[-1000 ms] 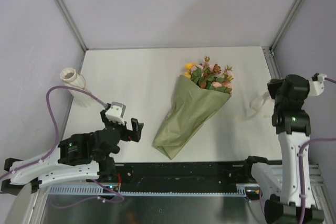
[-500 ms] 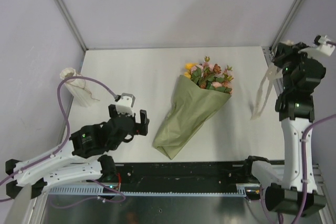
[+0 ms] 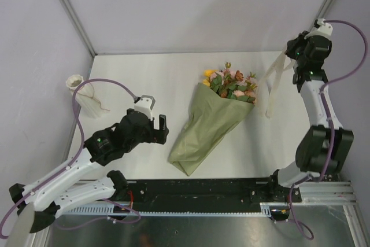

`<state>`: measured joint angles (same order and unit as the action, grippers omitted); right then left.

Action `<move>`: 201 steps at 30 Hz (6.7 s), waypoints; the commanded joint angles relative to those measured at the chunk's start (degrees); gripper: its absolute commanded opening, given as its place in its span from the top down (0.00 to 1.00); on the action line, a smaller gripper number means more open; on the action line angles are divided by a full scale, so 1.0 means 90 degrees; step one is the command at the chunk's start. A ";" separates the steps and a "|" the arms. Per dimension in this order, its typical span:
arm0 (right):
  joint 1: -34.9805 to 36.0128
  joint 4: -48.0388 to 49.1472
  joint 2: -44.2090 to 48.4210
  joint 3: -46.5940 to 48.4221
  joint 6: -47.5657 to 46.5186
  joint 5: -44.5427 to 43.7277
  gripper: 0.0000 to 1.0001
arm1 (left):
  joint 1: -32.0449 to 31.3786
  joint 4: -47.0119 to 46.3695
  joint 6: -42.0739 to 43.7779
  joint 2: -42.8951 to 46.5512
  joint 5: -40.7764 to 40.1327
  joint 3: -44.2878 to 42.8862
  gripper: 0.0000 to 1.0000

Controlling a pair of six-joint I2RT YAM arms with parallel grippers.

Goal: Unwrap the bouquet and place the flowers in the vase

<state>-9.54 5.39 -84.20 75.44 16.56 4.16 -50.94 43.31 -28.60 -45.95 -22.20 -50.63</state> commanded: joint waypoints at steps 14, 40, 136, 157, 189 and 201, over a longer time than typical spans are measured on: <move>-0.0038 -0.0847 -0.4106 0.4669 0.0311 0.0207 1.00 | 0.0114 -0.0154 0.1243 0.0004 -0.0149 -0.0481 0.00; -0.0197 -0.3466 -0.2376 0.1662 0.2183 -0.0426 0.30 | 0.0204 -0.0051 0.0939 0.0310 0.0609 0.0036 0.00; 0.1376 0.3894 0.0545 -0.7319 0.4124 0.2518 0.63 | -0.0727 -0.2932 0.0502 -0.4252 -0.0238 -0.0868 1.00; 0.1573 0.2973 0.1646 -0.7269 0.4212 0.2016 0.41 | 0.2737 -0.1492 -0.1236 -0.2583 -0.0806 0.0282 0.41; 0.2376 0.8648 -0.3573 -0.6103 0.6893 0.1453 0.75 | 0.2380 -0.2049 -0.1178 -0.4966 0.0400 -0.0288 0.24; 0.2327 0.6857 -0.3699 -0.4575 0.6545 0.1042 0.74 | 0.3066 -0.2066 -0.0987 -0.5379 0.1384 -0.1821 0.22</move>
<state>11.03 71.72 -116.81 30.37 77.62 16.36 -23.86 25.87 -37.69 -97.95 -13.50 -62.39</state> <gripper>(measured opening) 0.257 0.769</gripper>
